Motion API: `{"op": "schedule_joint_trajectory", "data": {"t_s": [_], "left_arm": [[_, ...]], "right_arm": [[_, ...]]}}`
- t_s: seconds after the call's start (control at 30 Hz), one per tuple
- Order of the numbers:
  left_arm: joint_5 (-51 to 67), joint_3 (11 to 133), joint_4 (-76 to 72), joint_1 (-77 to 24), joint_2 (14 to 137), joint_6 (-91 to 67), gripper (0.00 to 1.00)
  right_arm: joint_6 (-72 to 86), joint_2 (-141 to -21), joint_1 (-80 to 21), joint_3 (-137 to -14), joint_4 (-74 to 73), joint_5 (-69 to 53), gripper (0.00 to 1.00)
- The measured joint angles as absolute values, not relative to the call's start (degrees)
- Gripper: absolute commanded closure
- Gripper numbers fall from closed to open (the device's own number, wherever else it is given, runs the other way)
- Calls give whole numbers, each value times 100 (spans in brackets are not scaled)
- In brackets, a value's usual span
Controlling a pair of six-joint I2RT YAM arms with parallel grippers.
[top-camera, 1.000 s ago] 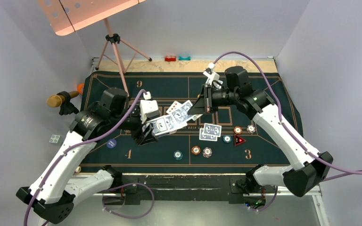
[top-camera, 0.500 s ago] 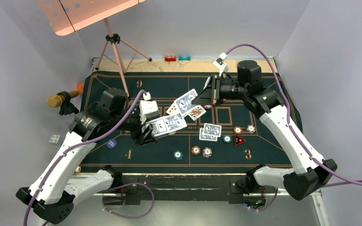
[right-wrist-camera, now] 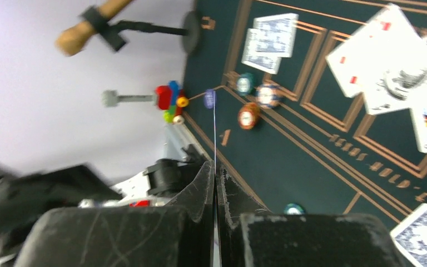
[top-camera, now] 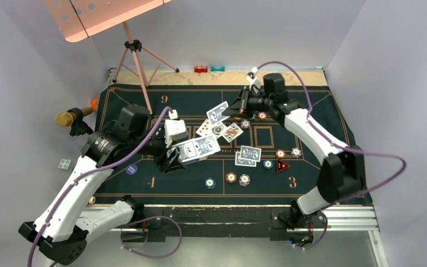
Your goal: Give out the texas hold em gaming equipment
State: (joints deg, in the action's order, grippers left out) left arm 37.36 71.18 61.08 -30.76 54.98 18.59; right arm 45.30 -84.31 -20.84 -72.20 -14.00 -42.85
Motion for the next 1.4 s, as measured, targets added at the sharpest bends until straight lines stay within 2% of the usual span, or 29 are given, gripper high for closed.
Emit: {"op": "schedule_joint_trajectory", "data": {"t_s": [0.37,1.0,1.03,1.2,1.27,1.3,1.4], "left_arm": [[3778,7120,6143,-3076,5483,1861,100],[3791,7157,6187,-3076,5483,1861,100],[3789,7157,6187,-3076,5481,1861,100],[3789,7157,6195,-3076,5463,1863,100],[3789,7157,6195,-3076,5463,1861,100],[3791,7157,6195,-3076,5463,1863,100],[3789,7157,6195,-3076,5463,1861,100]], "right_arm": [[4525,-10309,-2464,-6333,-639,-3813,100],[4860,-11172,-2926,-6031,414,-3039,99],[4864,-11174,-2934,-6010,412,-2998,95],[4849,-11172,-2969,-6010,276,-2803,53],[4825,-11083,-3006,-6047,217,-2777,40],[4779,-11006,-3041,-6064,158,-2707,35],[4593,-10753,-3127,-6077,-200,-2512,31]]}}
